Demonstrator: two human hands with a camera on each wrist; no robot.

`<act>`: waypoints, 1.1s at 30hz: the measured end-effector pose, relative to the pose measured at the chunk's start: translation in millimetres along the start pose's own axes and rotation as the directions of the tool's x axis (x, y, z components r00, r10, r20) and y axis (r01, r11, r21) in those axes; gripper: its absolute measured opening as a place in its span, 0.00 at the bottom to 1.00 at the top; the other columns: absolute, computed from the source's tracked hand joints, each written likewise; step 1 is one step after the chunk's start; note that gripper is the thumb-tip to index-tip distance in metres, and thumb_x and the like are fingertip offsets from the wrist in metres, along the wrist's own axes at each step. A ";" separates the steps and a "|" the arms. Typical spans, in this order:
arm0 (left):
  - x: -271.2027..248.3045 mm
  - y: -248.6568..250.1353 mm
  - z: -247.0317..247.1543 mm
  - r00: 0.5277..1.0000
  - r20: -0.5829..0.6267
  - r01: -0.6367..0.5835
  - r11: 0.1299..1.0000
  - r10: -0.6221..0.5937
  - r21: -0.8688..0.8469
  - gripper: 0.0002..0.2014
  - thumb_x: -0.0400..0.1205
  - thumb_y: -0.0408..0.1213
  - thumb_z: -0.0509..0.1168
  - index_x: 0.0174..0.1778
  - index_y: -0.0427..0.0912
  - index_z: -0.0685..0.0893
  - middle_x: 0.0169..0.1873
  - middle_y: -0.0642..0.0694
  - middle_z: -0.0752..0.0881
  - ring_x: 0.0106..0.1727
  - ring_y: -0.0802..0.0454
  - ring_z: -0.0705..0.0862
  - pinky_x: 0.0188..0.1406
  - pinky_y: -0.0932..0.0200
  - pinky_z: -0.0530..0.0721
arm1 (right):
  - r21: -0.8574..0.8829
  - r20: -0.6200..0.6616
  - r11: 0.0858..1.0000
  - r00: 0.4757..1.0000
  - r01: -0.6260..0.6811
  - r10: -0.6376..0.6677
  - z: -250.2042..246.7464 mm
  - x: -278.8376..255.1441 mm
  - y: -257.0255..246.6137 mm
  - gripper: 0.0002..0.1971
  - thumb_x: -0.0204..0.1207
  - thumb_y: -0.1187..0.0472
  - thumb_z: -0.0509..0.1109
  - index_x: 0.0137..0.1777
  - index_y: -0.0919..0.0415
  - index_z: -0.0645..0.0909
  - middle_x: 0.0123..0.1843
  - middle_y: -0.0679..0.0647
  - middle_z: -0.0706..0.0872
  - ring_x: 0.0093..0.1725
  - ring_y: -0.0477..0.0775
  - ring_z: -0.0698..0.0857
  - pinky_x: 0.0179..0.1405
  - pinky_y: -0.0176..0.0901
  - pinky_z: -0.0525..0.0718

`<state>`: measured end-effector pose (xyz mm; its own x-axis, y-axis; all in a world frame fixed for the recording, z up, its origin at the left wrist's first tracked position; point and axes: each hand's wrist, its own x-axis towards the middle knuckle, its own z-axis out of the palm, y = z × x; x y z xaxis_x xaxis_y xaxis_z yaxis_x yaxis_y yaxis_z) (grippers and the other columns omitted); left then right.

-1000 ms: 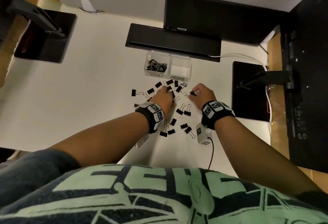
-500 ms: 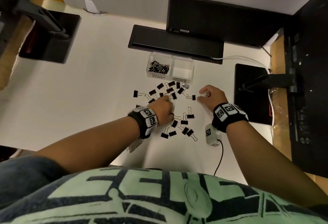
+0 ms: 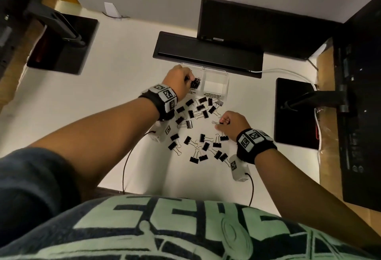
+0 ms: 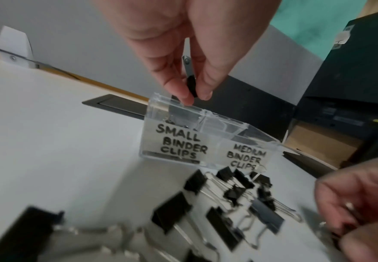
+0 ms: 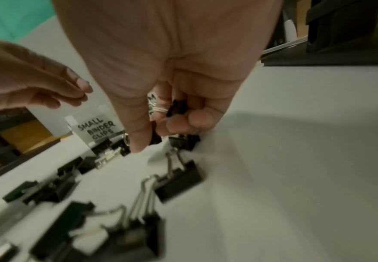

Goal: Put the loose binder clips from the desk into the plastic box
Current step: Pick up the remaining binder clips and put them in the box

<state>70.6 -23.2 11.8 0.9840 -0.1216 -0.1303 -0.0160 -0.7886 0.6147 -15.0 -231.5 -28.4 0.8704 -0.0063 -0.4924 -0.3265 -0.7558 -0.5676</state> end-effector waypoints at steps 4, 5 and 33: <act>15.9 -4.3 -2.5 0.999 0.033 0.029 0.997 -0.032 0.068 0.12 0.80 0.27 0.59 0.50 0.41 0.88 0.59 0.40 0.83 0.59 0.44 0.83 0.57 0.58 0.78 | 0.060 0.010 0.998 1.000 0.024 -0.024 -14.5 5.1 -17.7 0.13 0.72 0.56 0.75 0.49 0.65 0.82 0.40 0.51 0.81 0.42 0.51 0.79 0.40 0.37 0.78; 18.3 -6.5 -0.9 0.998 0.049 0.027 0.996 -0.031 0.086 0.13 0.81 0.27 0.59 0.51 0.41 0.88 0.59 0.41 0.83 0.60 0.44 0.82 0.60 0.57 0.79 | 0.074 0.007 0.997 0.999 0.034 -0.035 -19.1 7.1 -24.5 0.13 0.73 0.55 0.74 0.49 0.64 0.83 0.43 0.53 0.83 0.43 0.51 0.81 0.44 0.40 0.81; -94.2 -65.9 19.0 0.959 0.261 0.097 0.993 -0.110 0.061 0.16 0.76 0.30 0.62 0.59 0.41 0.83 0.57 0.40 0.75 0.56 0.41 0.78 0.58 0.47 0.82 | 0.207 -0.206 0.961 0.969 0.183 -0.140 -5.4 24.1 -103.6 0.12 0.82 0.65 0.59 0.58 0.55 0.82 0.49 0.44 0.82 0.50 0.45 0.82 0.54 0.40 0.84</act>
<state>-24.4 28.7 -31.2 0.8991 -0.1872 -0.3957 0.0692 -0.8318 0.5508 41.8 -156.9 22.1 0.9645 -0.0348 -0.2618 -0.2310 -0.5917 -0.7724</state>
